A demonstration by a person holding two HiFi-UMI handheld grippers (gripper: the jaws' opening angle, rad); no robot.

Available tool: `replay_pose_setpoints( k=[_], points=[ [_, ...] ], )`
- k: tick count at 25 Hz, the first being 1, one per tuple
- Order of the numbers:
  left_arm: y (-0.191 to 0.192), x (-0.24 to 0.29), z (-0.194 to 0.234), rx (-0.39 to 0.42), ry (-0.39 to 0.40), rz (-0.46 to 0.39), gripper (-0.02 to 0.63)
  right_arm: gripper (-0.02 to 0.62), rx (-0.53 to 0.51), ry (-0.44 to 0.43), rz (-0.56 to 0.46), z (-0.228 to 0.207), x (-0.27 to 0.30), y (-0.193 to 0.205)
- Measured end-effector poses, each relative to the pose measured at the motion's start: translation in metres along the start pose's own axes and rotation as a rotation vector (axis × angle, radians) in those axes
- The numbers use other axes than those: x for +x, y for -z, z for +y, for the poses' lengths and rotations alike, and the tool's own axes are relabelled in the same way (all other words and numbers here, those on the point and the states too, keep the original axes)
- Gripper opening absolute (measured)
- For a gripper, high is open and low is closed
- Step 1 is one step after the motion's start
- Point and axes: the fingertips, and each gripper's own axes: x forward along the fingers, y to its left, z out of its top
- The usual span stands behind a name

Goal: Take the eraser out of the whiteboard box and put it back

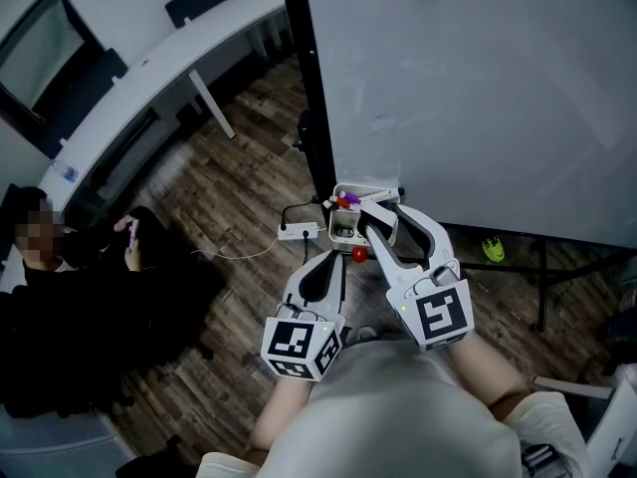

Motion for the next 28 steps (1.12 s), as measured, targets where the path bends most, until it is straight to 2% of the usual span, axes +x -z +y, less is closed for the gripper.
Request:
replay_pose_setpoints(
  k=[28],
  points=[
    [0.001, -0.036, -0.018, 0.015, 0.056, 0.003, 0.000, 0.170, 0.010, 0.084, -0.046, 0.017, -0.041, -0.033]
  ],
)
